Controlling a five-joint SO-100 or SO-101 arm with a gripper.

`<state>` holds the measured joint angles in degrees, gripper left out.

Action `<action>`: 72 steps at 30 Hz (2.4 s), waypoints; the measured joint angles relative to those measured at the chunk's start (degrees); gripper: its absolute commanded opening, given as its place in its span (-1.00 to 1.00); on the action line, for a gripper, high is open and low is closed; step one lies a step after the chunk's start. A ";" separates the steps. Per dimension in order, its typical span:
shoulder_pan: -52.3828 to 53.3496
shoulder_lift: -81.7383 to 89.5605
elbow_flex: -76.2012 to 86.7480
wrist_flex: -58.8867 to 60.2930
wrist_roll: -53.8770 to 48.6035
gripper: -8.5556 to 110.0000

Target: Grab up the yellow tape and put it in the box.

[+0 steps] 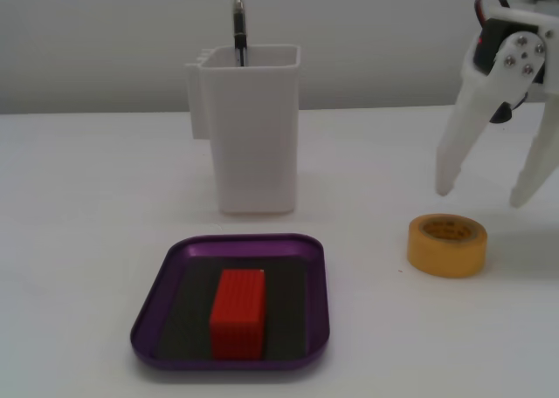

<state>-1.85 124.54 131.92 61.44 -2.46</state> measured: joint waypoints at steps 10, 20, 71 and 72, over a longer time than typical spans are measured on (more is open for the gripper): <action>-7.03 -4.66 -0.26 -0.26 0.00 -0.48; -6.33 -11.87 -0.35 -4.75 0.09 -0.48; -5.54 -41.31 -40.69 -21.88 -2.02 -0.87; -5.54 -42.01 -40.87 -21.88 -2.02 -0.87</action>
<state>-7.38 82.53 91.05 39.55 -4.48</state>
